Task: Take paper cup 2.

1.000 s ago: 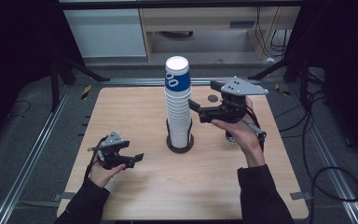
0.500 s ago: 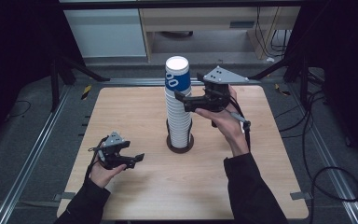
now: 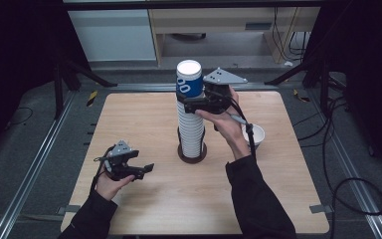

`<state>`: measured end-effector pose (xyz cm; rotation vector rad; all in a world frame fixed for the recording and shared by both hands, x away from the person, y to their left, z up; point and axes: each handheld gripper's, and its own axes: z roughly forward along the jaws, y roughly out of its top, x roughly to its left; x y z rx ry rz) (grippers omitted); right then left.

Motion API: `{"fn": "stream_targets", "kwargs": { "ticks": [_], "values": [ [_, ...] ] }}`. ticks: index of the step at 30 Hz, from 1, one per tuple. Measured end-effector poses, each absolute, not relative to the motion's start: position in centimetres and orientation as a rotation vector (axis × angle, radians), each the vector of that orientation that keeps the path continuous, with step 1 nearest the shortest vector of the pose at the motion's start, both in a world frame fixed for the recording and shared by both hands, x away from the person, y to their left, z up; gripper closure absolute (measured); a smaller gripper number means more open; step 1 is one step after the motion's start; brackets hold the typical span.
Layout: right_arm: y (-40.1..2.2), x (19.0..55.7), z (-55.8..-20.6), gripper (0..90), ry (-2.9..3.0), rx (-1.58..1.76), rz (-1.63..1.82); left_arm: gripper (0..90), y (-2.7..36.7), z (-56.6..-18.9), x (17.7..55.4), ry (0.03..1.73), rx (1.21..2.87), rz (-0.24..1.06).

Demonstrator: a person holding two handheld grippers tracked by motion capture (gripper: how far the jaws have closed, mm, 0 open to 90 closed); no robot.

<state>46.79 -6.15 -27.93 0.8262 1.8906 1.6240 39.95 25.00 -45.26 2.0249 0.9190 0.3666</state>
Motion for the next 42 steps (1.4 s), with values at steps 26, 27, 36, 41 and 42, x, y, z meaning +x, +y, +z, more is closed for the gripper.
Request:
{"fn": "stream_targets", "kwargs": {
  "ticks": [26,27,36,41,42],
  "values": [
    [-5.8,47.0,-26.3,18.7,1.919,0.800,1.618,15.2,25.1,-45.2,39.9,0.919,2.021,0.362],
    [-5.8,47.0,-26.1,18.9,1.917,0.797,1.622,15.2,25.1,-45.2,39.9,0.919,2.021,0.362],
    [-5.8,47.0,-24.7,19.3,1.909,0.781,1.628,15.2,25.1,-45.1,39.9,0.916,2.017,0.363],
    [-5.8,46.9,-23.8,19.3,1.898,0.775,1.628,15.2,25.2,-45.1,39.8,0.918,2.013,0.364],
    [-5.8,46.9,-23.6,19.3,1.893,0.779,1.632,15.2,25.2,-45.0,39.8,0.917,2.012,0.362]
  ]
}}
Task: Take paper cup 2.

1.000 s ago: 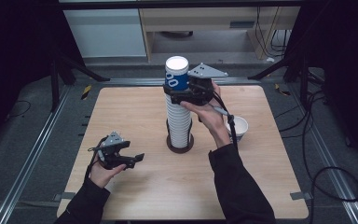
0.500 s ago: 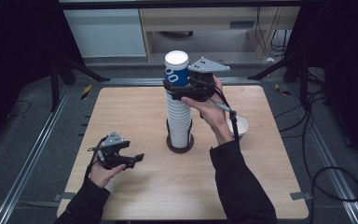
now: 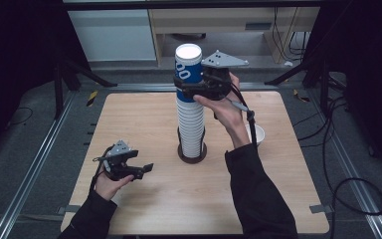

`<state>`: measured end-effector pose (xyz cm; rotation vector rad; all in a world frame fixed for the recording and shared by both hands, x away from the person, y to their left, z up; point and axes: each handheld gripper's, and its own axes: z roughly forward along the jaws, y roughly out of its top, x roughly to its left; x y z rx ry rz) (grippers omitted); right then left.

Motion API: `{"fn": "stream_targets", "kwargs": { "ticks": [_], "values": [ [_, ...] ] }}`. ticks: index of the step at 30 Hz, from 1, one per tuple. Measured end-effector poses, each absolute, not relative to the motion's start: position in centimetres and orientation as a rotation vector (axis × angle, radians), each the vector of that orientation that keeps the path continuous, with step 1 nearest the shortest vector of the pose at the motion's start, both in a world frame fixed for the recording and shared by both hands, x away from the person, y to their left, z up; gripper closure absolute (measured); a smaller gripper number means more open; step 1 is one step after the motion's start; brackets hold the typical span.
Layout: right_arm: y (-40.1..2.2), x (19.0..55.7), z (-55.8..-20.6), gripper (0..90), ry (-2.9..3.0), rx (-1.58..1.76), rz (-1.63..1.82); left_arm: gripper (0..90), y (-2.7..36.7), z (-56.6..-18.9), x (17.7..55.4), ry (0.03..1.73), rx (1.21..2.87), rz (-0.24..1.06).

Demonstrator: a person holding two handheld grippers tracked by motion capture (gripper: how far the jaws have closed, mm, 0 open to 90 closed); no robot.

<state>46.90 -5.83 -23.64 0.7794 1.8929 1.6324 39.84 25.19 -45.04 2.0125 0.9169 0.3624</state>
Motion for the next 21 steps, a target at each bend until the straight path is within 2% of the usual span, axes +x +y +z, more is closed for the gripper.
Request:
{"fn": "stream_targets", "kwargs": {
  "ticks": [21],
  "values": [
    [-7.5,45.5,-20.9,19.5,1.831,0.723,1.657,15.2,25.2,-44.9,39.8,0.915,2.008,0.368]
  ]
}}
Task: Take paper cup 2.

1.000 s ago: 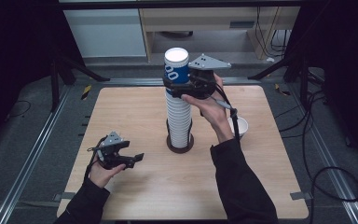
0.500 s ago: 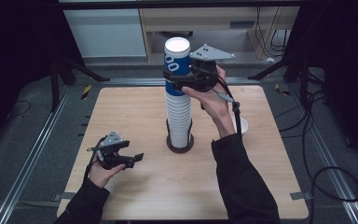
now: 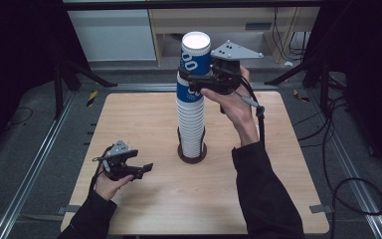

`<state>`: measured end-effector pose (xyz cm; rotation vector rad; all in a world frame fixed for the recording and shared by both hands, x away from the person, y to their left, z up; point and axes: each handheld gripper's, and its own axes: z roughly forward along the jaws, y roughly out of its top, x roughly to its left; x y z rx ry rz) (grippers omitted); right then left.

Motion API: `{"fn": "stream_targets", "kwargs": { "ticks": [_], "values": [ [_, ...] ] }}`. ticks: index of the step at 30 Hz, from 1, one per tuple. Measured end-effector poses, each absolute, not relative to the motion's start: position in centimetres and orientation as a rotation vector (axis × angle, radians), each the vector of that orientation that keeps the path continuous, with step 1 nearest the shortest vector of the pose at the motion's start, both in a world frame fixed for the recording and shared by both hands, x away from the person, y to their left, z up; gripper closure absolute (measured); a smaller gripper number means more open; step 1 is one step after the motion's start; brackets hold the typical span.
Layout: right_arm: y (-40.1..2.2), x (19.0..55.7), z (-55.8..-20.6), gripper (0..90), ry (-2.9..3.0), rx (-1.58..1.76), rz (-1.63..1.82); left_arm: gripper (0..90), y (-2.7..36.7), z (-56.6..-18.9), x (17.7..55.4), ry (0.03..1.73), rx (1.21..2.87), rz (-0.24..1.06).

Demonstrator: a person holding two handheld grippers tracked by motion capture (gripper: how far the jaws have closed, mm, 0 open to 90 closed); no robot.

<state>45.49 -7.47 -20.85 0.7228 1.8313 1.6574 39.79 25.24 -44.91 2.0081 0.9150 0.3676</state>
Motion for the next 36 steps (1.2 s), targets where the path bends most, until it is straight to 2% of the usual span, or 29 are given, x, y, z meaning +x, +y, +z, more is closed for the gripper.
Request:
{"fn": "stream_targets", "kwargs": {
  "ticks": [7,15,36],
  "values": [
    [-9.4,43.9,-20.7,19.6,1.822,0.711,1.641,15.2,25.2,-44.9,39.7,0.917,2.006,0.368],
    [-12.1,41.9,-22.3,19.6,1.827,0.716,1.602,15.3,25.2,-44.7,39.7,0.915,2.004,0.371],
    [-15.9,40.0,-29.2,19.9,1.939,0.786,1.541,15.3,25.0,-44.7,39.5,0.904,2.017,0.373]
  ]
}}
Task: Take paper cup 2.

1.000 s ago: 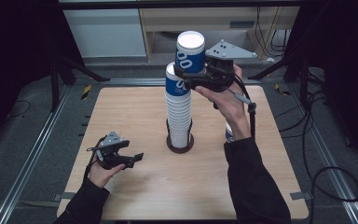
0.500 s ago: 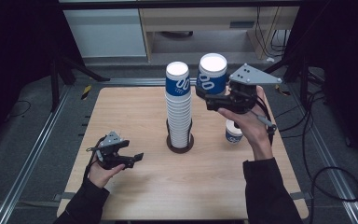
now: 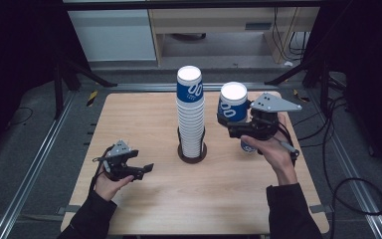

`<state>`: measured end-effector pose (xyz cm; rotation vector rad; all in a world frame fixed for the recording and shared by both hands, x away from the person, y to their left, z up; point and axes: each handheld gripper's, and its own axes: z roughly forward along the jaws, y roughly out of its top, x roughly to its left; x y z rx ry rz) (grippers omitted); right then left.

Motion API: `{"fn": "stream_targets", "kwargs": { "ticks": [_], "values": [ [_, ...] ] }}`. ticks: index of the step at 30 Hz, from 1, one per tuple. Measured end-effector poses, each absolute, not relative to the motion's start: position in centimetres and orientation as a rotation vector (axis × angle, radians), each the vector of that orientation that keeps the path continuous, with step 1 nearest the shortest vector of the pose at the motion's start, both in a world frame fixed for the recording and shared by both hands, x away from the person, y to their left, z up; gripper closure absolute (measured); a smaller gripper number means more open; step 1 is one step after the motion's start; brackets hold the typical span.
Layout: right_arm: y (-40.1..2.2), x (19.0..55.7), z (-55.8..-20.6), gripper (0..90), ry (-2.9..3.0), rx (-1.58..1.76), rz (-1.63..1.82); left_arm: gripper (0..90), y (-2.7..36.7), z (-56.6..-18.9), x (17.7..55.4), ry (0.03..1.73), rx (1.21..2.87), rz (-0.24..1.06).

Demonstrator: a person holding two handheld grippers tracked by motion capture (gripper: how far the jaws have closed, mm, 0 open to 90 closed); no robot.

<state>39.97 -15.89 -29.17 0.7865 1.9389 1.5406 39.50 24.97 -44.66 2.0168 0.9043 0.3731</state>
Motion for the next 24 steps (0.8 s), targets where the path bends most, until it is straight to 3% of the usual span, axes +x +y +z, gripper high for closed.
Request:
{"fn": "stream_targets", "kwargs": {
  "ticks": [24],
  "values": [
    [-16.7,39.3,-36.2,19.8,2.147,0.793,1.419,15.3,24.8,-44.4,39.3,0.882,2.021,0.349]
  ]
}}
